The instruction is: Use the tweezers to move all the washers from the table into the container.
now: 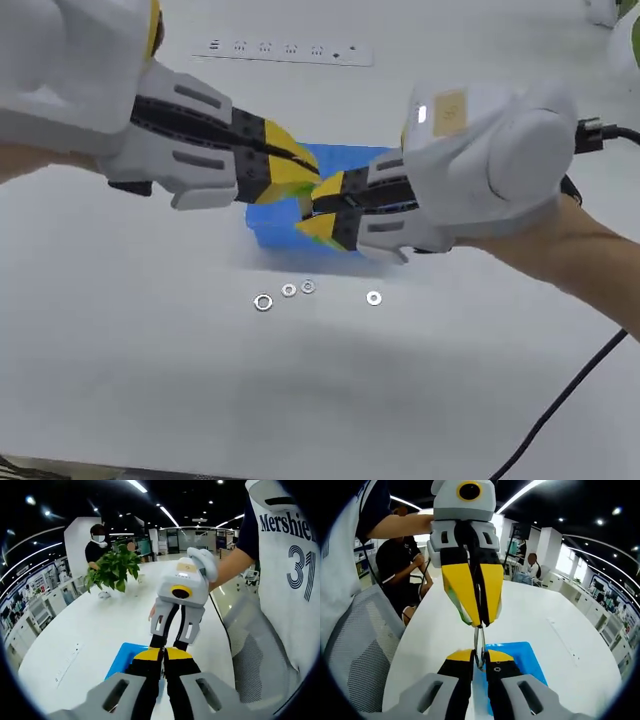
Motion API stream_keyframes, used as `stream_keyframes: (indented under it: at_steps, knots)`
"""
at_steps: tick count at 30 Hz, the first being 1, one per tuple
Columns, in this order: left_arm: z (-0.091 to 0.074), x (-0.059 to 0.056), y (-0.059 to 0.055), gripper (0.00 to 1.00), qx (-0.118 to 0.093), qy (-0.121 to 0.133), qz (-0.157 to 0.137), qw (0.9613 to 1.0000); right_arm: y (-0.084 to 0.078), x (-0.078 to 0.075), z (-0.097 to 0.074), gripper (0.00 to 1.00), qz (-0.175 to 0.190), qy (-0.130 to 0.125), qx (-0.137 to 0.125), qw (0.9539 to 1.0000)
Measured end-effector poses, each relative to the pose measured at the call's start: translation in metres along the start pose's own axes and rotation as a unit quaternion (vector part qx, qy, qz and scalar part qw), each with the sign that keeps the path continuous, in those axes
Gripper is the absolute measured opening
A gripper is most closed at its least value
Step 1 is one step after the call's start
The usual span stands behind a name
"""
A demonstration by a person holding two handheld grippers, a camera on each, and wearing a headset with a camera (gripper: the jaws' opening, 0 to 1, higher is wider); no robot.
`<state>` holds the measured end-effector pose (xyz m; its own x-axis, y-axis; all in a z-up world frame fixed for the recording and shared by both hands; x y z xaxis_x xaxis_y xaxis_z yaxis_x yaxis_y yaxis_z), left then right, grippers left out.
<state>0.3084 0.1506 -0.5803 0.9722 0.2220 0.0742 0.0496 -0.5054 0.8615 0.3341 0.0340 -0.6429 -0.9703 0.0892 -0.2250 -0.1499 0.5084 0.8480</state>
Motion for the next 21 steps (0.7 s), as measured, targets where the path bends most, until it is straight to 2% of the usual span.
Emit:
stream_keyframes:
  at_steps: [4, 9, 11, 12, 14, 15, 21]
  knots:
    - [0.002, 0.008, 0.000, 0.06, -0.002, 0.000, 0.011, 0.9999, 0.000, -0.014, 0.002, 0.10, -0.011, -0.006, 0.001, 0.9999]
    - [0.009, 0.028, -0.002, 0.06, -0.006, -0.002, 0.016, 0.9998, -0.006, -0.030, 0.008, 0.10, -0.019, -0.010, 0.007, 0.9997]
    - [0.012, 0.033, -0.007, 0.06, -0.007, -0.002, 0.014, 0.9999, -0.010, -0.036, 0.013, 0.10, -0.016, -0.012, 0.010, 0.9997]
    - [0.016, 0.044, -0.014, 0.06, -0.007, -0.002, 0.011, 0.9999, -0.013, -0.038, 0.015, 0.10, -0.015, -0.013, 0.012, 0.9997]
    - [0.020, 0.052, -0.022, 0.06, -0.008, -0.005, -0.003, 1.0000, -0.020, -0.043, 0.022, 0.10, -0.008, -0.010, 0.018, 0.9998]
    - [0.021, 0.054, -0.025, 0.06, -0.006, -0.007, -0.012, 0.9999, -0.023, -0.044, 0.025, 0.10, -0.006, -0.008, 0.020, 0.9998]
    - [0.031, 0.066, -0.040, 0.06, -0.006, -0.011, -0.017, 0.9998, -0.039, -0.051, 0.038, 0.10, 0.012, 0.000, 0.029, 0.9995]
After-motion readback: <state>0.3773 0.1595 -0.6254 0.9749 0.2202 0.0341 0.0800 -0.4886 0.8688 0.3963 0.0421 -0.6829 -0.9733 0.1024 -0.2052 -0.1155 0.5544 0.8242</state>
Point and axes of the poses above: the centre of the closed fingertips' face, and the gripper's own axes: z roughly forward along the fingers, x roughly to its left, y roughly out of its top, the point moved 9 cm from there along -z, roughly backward along the fingers, and after that the axes turned 5 degrees about -y, right-handed, at the moved point
